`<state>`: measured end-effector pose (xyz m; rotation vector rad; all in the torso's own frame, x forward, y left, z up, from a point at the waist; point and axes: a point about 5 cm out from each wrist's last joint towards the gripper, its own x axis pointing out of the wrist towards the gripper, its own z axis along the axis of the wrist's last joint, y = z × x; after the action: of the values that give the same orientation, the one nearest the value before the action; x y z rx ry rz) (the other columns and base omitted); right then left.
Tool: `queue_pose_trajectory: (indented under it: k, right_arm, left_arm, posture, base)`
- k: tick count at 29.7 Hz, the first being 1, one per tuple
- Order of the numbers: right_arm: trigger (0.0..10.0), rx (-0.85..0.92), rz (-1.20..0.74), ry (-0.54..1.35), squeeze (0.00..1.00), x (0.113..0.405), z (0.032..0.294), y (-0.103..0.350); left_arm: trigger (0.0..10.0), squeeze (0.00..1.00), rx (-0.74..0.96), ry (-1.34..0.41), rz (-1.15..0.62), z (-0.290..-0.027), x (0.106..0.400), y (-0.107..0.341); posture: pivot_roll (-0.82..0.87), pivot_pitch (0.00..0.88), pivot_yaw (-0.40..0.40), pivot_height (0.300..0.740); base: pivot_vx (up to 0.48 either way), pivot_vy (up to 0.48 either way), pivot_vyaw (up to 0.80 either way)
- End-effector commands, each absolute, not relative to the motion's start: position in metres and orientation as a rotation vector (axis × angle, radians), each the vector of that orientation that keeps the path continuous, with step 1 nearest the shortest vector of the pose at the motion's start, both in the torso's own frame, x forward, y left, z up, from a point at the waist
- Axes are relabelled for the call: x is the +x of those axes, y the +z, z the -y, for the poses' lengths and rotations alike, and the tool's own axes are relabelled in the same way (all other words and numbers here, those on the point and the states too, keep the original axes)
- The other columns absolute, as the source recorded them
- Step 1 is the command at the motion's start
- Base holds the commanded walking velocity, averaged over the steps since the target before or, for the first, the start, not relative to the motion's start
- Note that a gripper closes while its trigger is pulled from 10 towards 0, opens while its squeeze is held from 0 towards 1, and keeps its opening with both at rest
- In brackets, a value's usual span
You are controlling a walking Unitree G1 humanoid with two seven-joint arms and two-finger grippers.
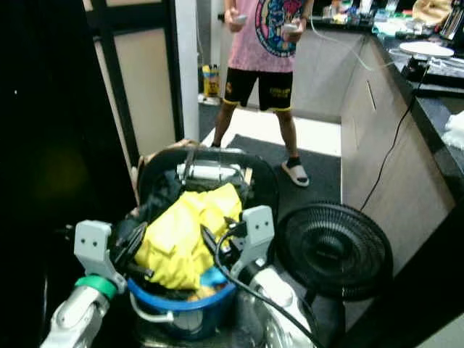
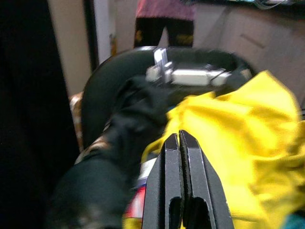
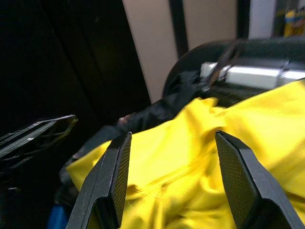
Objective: Clothes washing
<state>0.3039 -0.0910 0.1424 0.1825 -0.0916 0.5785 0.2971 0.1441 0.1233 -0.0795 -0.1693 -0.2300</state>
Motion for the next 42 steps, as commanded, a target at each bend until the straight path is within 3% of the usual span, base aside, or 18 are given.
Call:
queue_pose_trajectory:
  k: [1,17,28,29,38,42]
  right_arm:
    - [10.0,0.187,0.07,0.568,0.0,0.305,0.09,0.141]
    - [10.0,0.183,-0.008,0.426,0.0,0.333,0.097,0.135]
    - [10.0,0.072,-0.137,0.34,0.0,0.368,0.101,0.136]
    - [10.0,0.072,-0.155,0.337,1.0,0.37,0.099,0.136]
    - [10.0,0.215,-0.213,0.321,1.0,0.383,0.091,0.143]
    - [10.0,0.234,-0.258,0.393,1.0,0.385,0.075,0.147]
  left_arm:
    - [10.0,0.0,-0.083,-0.207,0.142,-0.149,0.295,0.119]
    - [10.0,0.0,-0.06,-0.157,0.13,-0.158,0.298,0.12]
    - [10.0,0.0,-0.043,-0.175,0.118,-0.162,0.302,0.122]
    - [10.0,0.0,-0.038,-0.179,0.118,-0.162,0.303,0.123]
    - [10.0,0.0,-0.035,-0.196,0.103,-0.161,0.302,0.125]
    - [10.0,0.0,-0.031,-0.21,0.091,-0.16,0.298,0.125]
  posture:
    - [-0.04,0.034,0.069,0.74]
    - [-0.01,0.064,0.062,0.74]
    - [0.0,0.089,0.064,0.74]
    - [0.0,0.105,0.062,0.74]
    - [-0.01,0.155,0.073,0.74]
    - [0.0,0.178,0.075,0.74]
  base:
    - [0.0,0.0,0.0]
    - [0.0,0.0,0.0]
    - [0.0,0.0,0.0]
    - [0.0,0.0,0.0]
    - [0.0,0.0,0.0]
    - [0.0,0.0,0.0]
